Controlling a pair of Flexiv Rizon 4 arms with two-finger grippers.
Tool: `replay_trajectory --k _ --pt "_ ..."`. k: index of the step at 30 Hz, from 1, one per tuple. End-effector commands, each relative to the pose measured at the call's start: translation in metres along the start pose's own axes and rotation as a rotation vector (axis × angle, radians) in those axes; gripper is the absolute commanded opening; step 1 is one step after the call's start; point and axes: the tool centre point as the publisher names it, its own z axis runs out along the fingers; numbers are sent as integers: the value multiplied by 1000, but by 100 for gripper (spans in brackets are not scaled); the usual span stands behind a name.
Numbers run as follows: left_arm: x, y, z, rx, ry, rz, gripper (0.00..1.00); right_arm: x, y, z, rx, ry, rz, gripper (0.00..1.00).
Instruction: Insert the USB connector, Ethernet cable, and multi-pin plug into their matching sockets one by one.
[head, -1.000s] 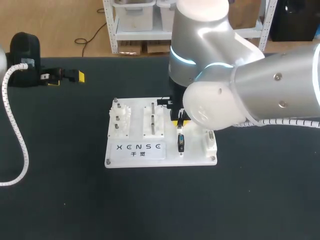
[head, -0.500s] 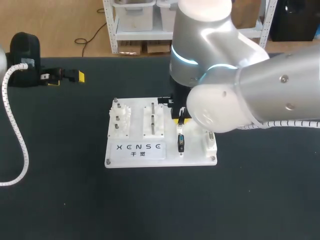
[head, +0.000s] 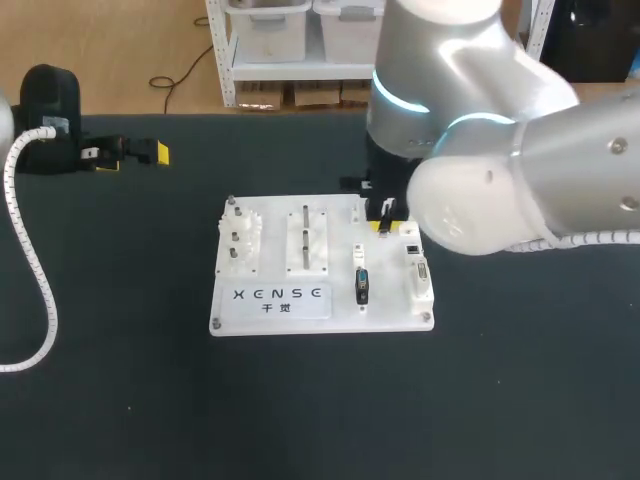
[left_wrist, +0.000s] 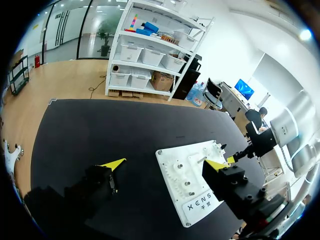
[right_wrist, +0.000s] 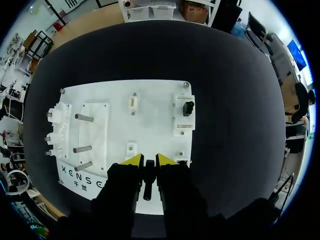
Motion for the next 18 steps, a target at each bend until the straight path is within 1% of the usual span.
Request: replay_trajectory --k 1,6,18 --pt "0 0 0 0 0 0 100 6 -12 -3 2 -22 8 0" --pt "0 0 0 0 0 0 100 8 -20 2 19 -12 22 0" --pt "0 0 0 0 0 0 100 10 -30 6 33 0 40 0"
